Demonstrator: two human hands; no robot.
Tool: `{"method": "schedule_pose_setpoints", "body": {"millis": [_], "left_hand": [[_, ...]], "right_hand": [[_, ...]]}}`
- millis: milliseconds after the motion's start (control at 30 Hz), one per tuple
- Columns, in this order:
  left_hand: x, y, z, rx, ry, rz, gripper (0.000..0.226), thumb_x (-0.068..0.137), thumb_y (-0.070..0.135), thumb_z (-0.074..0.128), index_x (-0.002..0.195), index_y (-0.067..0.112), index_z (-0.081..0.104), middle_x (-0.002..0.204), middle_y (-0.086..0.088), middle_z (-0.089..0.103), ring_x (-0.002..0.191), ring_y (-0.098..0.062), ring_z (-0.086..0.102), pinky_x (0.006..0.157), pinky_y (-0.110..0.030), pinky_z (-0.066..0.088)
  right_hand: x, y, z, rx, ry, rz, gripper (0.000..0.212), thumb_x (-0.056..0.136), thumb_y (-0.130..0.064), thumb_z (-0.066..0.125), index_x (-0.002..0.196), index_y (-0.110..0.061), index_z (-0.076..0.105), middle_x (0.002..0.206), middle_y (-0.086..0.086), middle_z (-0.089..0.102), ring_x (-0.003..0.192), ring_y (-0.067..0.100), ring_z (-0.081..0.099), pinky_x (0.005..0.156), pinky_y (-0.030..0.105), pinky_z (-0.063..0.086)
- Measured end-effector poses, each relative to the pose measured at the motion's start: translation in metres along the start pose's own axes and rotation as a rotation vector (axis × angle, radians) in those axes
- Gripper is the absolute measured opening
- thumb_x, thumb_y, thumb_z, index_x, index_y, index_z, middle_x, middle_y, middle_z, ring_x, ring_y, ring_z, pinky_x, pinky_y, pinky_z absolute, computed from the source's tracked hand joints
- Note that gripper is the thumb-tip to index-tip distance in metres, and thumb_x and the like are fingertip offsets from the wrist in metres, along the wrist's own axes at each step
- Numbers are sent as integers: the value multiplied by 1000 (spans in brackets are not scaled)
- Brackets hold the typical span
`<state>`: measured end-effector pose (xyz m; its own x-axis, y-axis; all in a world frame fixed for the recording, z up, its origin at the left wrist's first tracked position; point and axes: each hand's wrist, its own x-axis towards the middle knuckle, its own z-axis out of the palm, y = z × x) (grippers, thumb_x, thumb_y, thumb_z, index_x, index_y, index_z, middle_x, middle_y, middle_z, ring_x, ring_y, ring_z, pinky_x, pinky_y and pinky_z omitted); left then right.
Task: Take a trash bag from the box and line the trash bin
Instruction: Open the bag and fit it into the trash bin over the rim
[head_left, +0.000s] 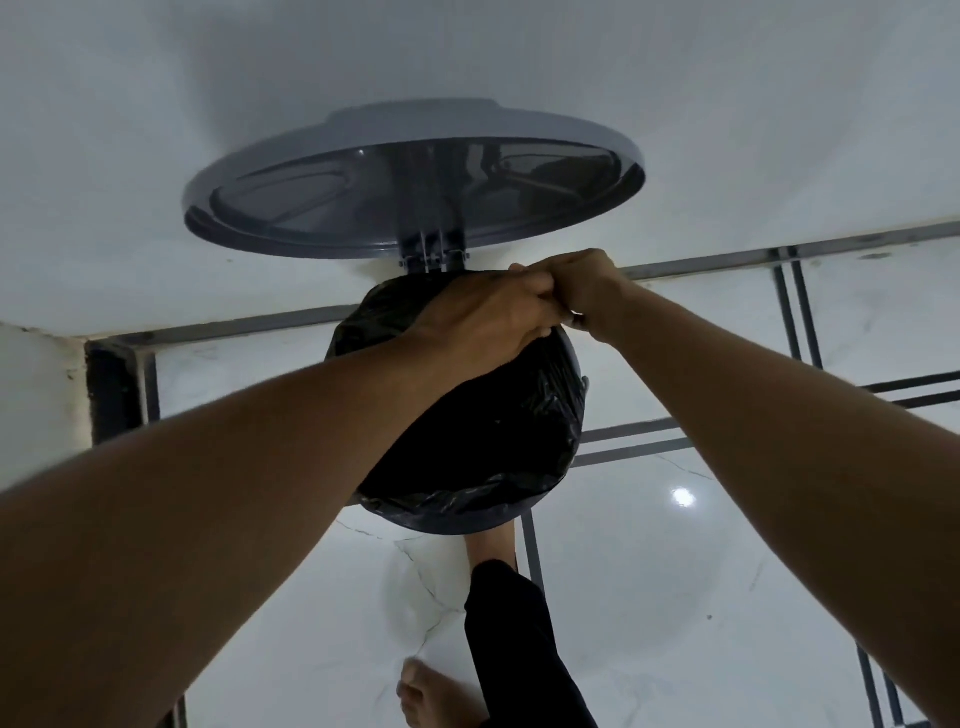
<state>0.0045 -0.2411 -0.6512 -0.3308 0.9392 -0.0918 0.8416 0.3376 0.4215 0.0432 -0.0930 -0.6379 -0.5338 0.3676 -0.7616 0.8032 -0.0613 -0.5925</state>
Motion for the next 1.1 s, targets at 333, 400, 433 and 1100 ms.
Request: {"method": "schedule_pose_setpoints", "body": {"millis": [333,400,433,1100], "left_hand": [[28,-17,11,27,-79,-111,22,90,36,48,108,31,59,113,5,53,109,-26,53,84,-43,52],[34,-12,9,-17,-74,-133,16,89,21,55,96,34,61,101,9,55,107,-24,53,86,-42,52],[38,-11,8,-39,-85,-141,21,87,15,55,90,35,59,95,10,55,105,-23,53,84,-41,51],[66,2,-18,-131,-339,-194,35,67,13,39,92,19,62,88,3,66,81,-20,62,69,-35,50]], "right_hand": [[-28,54,-16,257,208,-24,15,86,-33,74,89,-20,79,89,-1,79,83,15,70,74,28,53],[-43,75,-16,110,268,-59,21,83,-43,76,91,-24,80,87,-8,79,86,12,73,81,26,56],[-51,84,-15,17,280,-83,22,83,-44,77,94,-26,80,87,-11,78,86,6,73,83,21,55],[-20,77,-31,64,3,376,36,84,9,43,72,-16,66,72,2,47,63,14,37,56,26,29]]}}
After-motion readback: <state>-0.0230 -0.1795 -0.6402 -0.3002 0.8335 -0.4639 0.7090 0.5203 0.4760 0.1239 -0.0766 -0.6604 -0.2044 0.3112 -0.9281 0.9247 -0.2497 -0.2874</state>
